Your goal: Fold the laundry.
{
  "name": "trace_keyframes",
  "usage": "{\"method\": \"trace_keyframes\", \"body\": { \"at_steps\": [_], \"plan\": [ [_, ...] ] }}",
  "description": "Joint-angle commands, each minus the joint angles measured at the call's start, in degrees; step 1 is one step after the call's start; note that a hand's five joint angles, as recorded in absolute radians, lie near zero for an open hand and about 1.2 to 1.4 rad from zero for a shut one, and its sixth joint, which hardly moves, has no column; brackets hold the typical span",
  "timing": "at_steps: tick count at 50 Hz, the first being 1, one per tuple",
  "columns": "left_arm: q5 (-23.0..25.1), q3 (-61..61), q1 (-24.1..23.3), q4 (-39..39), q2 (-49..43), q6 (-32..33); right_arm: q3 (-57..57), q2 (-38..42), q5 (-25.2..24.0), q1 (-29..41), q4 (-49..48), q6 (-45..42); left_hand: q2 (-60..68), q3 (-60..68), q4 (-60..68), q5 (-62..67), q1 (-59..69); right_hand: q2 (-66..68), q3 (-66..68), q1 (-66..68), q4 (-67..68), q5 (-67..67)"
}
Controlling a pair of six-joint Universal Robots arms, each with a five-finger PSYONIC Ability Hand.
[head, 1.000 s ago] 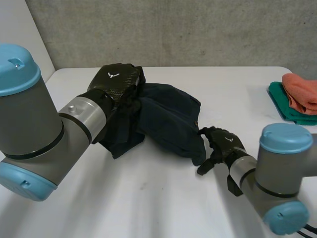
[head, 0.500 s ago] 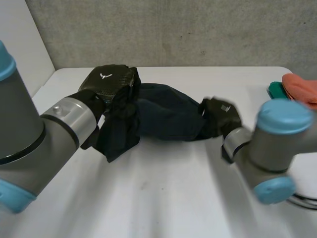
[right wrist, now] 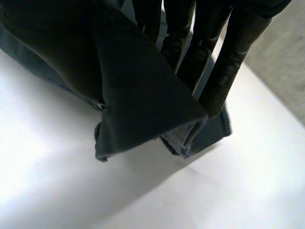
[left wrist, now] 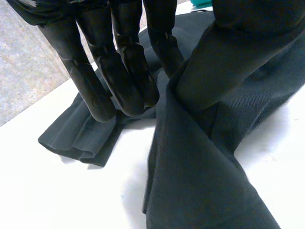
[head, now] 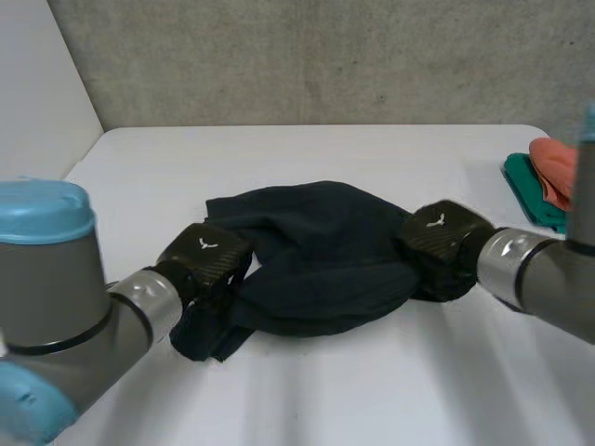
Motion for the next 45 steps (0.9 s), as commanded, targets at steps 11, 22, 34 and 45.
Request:
{"method": "trace_keyframes", "body": {
  "at_steps": [11, 22, 34, 45],
  "plan": [
    [-10.9, 3.4, 0.3, 4.9, -5.1, -0.6, 0.1, 7.3, 5.0, 1.7, -9.3, 7.7, -39.6, -39.2, -39.8, -37.9, -37.3, 13.1, 12.1, 24.0, 11.8, 14.1],
    [-14.9, -6.1, -1.1, 2.1, 3.1, -5.2, 2.9, 7.4, 5.3, 1.9, -12.6, 8.0, -51.8, -51.4, -51.9, -50.1, -49.5, 13.1, 12.1, 24.0, 11.8, 14.1],
    [-14.7, -8.3, -2.7, 0.4, 2.5, -8.7, 3.6, 7.4, 5.3, 1.8, -13.9, 8.2, -51.1, -50.7, -51.3, -49.4, -48.8, 13.1, 12.1, 24.0, 11.8, 14.1],
    [-15.2, -11.7, -4.6, -1.1, 7.6, -8.8, 3.6, 8.3, 5.5, 1.8, -15.0, 8.3, -50.9, -50.5, -51.1, -49.2, -48.6, 13.1, 12.1, 24.0, 11.8, 14.1]
  ]
}}
